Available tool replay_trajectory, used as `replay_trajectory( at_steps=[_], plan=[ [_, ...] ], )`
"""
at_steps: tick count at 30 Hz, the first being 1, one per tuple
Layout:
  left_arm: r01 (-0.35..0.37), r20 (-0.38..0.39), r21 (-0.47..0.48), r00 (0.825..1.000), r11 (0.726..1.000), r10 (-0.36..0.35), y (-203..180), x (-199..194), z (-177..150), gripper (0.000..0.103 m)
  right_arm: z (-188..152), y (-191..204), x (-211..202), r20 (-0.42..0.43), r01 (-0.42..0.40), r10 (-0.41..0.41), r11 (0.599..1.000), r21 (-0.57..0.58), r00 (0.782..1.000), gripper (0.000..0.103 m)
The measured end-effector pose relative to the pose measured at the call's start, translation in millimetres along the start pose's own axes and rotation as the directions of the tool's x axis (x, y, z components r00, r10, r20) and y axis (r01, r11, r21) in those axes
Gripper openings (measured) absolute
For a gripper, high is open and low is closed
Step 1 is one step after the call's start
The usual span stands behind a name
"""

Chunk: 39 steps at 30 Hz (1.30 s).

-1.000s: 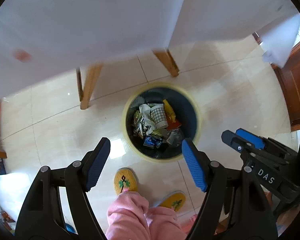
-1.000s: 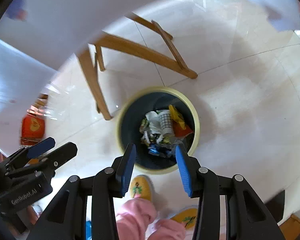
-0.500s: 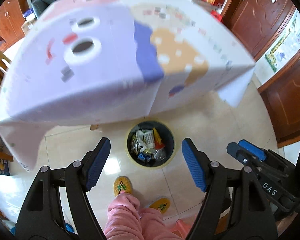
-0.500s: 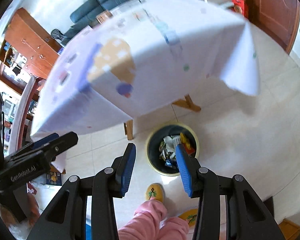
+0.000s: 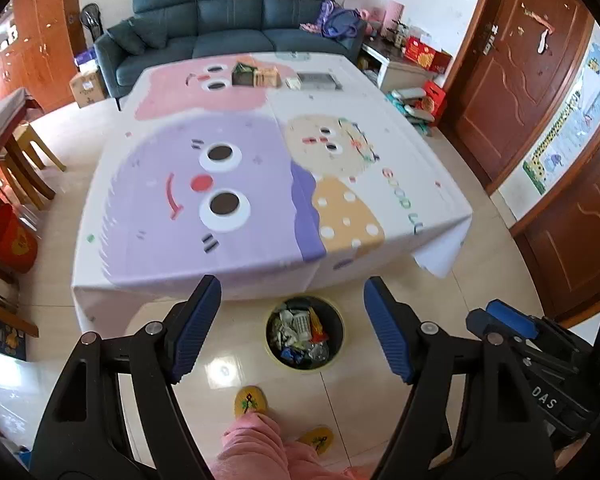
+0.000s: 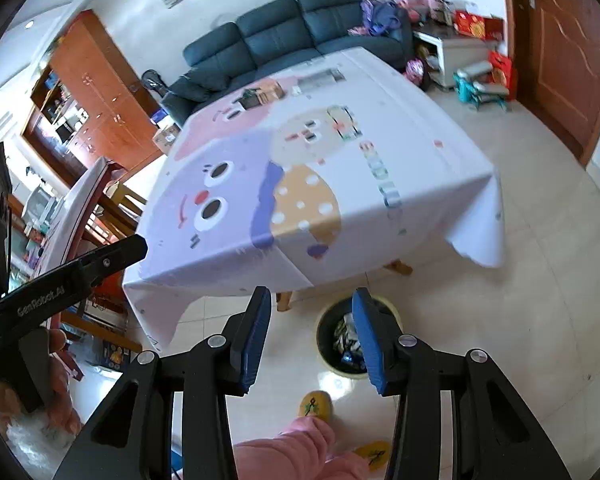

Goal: Collect trash
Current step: 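Raise both tools from the bin back toward the table, then grasp the green-brown milk carton with the left tool while the right tool grasps the silver earplugs box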

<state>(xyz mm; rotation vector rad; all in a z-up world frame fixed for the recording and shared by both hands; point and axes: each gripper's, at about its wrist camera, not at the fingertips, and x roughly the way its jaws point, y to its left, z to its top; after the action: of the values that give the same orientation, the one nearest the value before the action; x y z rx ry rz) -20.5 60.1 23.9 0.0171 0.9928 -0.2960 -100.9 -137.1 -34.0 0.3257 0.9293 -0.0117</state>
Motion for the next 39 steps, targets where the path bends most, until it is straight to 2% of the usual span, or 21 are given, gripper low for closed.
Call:
replay_trajectory(
  at_steps=[6, 8, 13, 17, 23, 28, 31, 35, 39],
  plan=[
    [-0.025, 0.071, 0.029, 0.997, 0.999, 0.023, 1.1, -26.1, 32.7, 0.071, 36.7, 22.0, -27.1, 0.066, -0.008, 0.013, 0.998, -0.061, 0.998, 0.044],
    [-0.027, 0.096, 0.040, 0.995, 0.999, 0.023, 2.9, -33.4, 45.7, 0.071, 53.0, 29.8, -33.3, 0.089, -0.012, 0.019, 0.997, -0.079, 0.996, 0.047],
    [-0.037, 0.149, 0.099, 0.989, 0.994, 0.022, 11.5, -36.9, 89.7, 0.071, 97.2, 45.8, -31.0, 0.123, -0.004, 0.016, 0.995, -0.099, 0.992, 0.048],
    [-0.029, 0.161, 0.144, 0.987, 0.989, 0.005, 22.8, -18.5, 129.3, 0.071, 138.8, 55.8, -12.7, 0.128, 0.009, 0.003, 0.995, -0.096, 0.992, 0.049],
    [0.018, 0.140, 0.237, 0.989, 0.971, -0.052, 45.8, 41.8, 220.4, 0.071, 220.1, 75.2, 42.7, 0.129, 0.055, -0.048, 0.997, -0.052, 0.991, 0.049],
    [0.080, 0.062, 0.366, 0.992, 0.927, -0.110, 58.3, 117.9, 304.1, 0.071, 296.1, 85.4, 108.5, 0.106, 0.084, -0.088, 0.996, 0.038, 0.990, 0.050],
    [0.119, -0.008, 0.461, 0.992, 0.879, -0.130, 63.0, 177.3, 349.2, 0.072, 338.4, 86.5, 153.9, 0.089, 0.104, -0.111, 0.991, 0.080, 0.990, 0.050],
    [0.167, -0.118, 0.537, 0.985, 0.827, -0.122, 68.0, 254.1, 386.6, 0.071, 383.6, 76.8, 214.8, 0.068, 0.136, -0.148, 0.978, 0.155, 0.987, 0.050],
    [0.186, -0.182, 0.635, 0.979, 0.750, -0.089, 65.3, 325.5, 407.3, 0.071, 417.3, 56.3, 280.0, 0.040, 0.148, -0.162, 0.959, 0.240, 0.986, 0.050]
  ],
)
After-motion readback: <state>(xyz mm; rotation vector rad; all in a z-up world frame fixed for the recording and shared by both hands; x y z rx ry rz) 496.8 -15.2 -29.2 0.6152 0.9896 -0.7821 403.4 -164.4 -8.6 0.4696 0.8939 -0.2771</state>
